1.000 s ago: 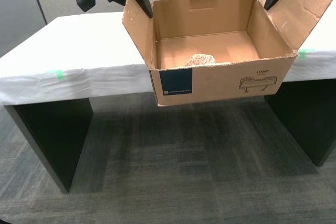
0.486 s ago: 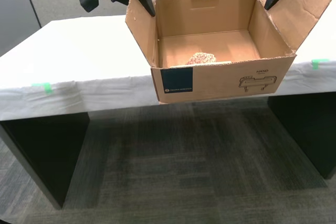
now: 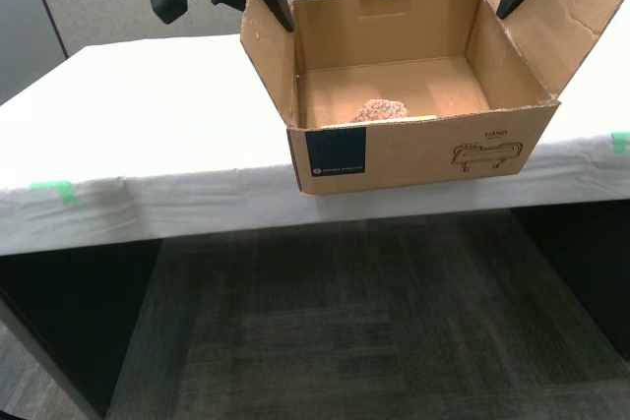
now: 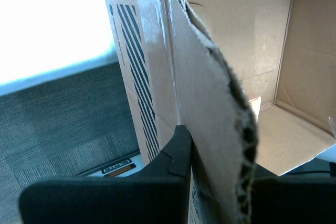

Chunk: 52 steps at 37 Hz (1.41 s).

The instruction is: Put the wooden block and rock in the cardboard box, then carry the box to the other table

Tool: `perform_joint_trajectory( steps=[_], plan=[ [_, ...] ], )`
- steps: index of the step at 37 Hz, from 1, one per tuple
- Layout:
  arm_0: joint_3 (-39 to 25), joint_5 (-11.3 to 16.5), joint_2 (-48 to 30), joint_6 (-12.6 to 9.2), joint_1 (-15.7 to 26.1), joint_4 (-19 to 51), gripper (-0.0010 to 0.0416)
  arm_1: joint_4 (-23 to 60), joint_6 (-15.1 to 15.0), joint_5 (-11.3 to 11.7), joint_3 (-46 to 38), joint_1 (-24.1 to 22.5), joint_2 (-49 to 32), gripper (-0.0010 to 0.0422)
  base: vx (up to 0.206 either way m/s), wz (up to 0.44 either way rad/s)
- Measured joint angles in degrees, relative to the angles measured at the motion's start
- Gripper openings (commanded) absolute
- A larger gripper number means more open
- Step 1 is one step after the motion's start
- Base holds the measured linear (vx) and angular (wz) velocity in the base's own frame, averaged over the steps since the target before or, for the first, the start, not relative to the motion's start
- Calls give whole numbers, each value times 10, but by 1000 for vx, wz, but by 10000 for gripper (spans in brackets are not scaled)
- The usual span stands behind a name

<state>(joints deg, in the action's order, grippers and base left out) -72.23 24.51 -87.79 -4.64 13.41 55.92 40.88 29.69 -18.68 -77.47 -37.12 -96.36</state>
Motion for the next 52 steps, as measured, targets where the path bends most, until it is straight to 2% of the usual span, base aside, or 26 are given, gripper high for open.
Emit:
perform_joint_trajectory(
  steps=[20, 27, 32, 37, 45, 52],
  plan=[
    [0, -2, 0, -1, 4, -2, -1, -1, 1, 0, 0, 0, 0, -1, 147, -7],
    [0, -3, 0, 1, 4, -13, -1, -4, -33, 2, 0, -1, 0, -1, 152, -3],
    [0, -3, 0, -3, 5, -7, -1, -1, -38, 2, 0, -1, 0, -1, 168, -5],
    [0, -3, 0, -1, 5, 2, -1, 5, -76, 2, 0, -2, 0, -1, 173, -10],
    [0, -3, 0, -1, 11, 5, -1, 24, -86, 2, 0, -2, 4, -1, 186, -6],
    [0, -4, 0, -10, 41, 20, -1, 56, -93, 2, 1, -6, 18, -1, 187, -8]
  ],
)
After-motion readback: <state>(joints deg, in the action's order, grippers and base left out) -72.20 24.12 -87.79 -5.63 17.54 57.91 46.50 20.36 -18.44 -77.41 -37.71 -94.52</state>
